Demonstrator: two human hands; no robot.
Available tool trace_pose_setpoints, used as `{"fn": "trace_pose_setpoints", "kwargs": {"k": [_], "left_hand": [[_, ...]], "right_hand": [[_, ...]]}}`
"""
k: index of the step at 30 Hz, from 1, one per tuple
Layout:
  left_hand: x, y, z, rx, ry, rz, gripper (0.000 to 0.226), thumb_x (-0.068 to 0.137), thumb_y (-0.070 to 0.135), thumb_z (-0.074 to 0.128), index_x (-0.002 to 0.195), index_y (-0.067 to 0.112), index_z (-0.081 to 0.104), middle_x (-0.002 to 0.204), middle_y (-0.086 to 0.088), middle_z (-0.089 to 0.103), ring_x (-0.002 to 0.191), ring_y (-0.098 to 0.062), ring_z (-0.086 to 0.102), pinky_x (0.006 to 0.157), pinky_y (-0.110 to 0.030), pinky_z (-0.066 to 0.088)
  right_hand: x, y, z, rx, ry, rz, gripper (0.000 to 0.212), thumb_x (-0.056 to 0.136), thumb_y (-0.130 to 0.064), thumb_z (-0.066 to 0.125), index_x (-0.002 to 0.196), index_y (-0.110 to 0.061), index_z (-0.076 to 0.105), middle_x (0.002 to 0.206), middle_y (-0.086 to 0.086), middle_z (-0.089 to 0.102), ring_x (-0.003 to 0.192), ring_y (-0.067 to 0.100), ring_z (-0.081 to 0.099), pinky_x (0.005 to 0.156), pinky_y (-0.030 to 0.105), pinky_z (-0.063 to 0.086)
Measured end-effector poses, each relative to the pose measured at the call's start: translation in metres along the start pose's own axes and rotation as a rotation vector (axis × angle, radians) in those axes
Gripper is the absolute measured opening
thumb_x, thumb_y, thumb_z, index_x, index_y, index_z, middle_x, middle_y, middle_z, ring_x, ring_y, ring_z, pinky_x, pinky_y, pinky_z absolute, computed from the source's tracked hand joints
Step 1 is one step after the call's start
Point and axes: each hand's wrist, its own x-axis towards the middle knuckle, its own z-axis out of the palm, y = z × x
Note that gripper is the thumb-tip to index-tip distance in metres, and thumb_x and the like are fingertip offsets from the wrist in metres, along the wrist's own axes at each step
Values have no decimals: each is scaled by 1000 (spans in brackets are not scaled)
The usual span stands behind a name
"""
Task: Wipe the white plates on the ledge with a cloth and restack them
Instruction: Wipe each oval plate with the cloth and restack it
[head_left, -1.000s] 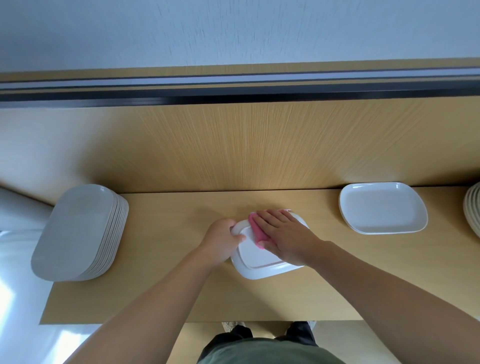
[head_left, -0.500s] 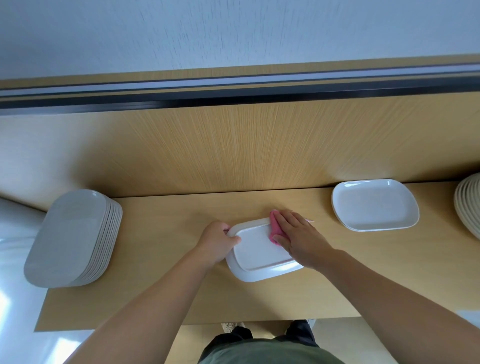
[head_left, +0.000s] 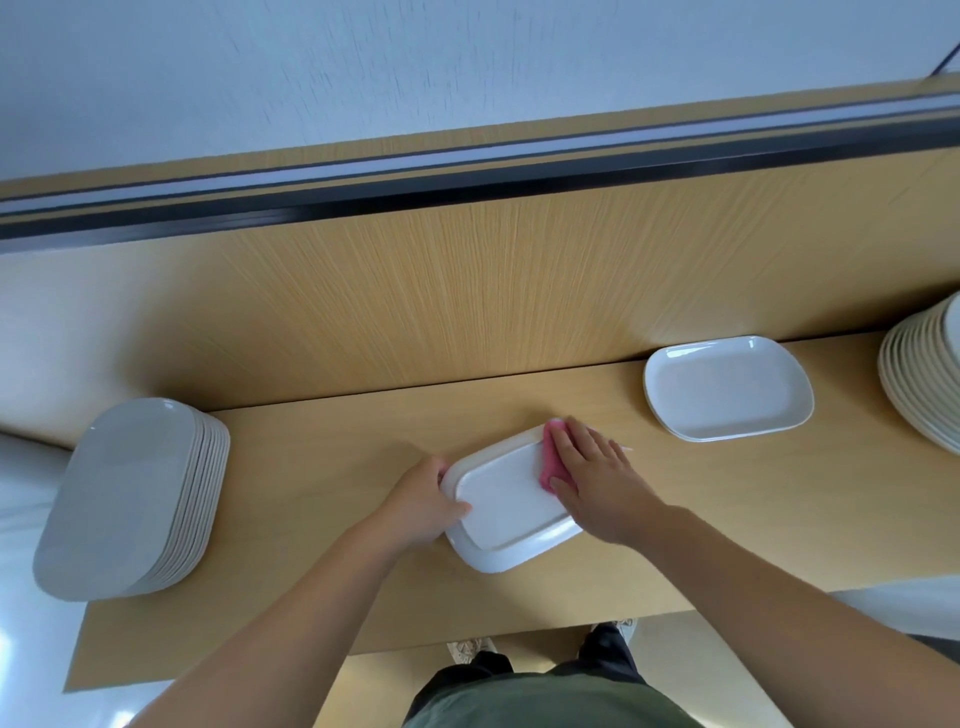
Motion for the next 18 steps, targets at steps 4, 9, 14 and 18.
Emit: {"fn": "trace_pose_setpoints", "kwargs": {"k": [4,9,14,18], "left_hand": [[-7,-3,-1,-16,-268,188,97,72,5,77,145,38,22,134,13,47,121,-7,49,89,-11,45],[-1,-22,7,-56,-188,166,104,51,12,81,145,27,39,141,5,50,123,-10,51,99,-21,44],[0,-33,18,-112,-132,167,100,52,3,84,141,27,45,131,2,57,112,-11,56,91,-20,47],[0,-30,23,-103,-77,170,96,56,-2,84,140,26,46,124,5,59,102,-8,56,85,-17,48]], "right_hand": [[19,0,-19,-91,-69,-137,75,94,-57,18,156,-18,-1,163,5,0,149,26,1,120,43,4],[30,0,-19,-171,-75,-217,91,81,-70,-7,156,-19,1,164,6,2,150,28,3,121,43,6],[24,8,-8,-21,-42,-137,102,73,-82,-14,156,-23,-1,164,0,0,150,19,1,122,36,6],[9,8,8,119,34,-13,83,87,-69,7,156,-23,0,163,-3,-1,150,18,-2,122,37,6]]}}
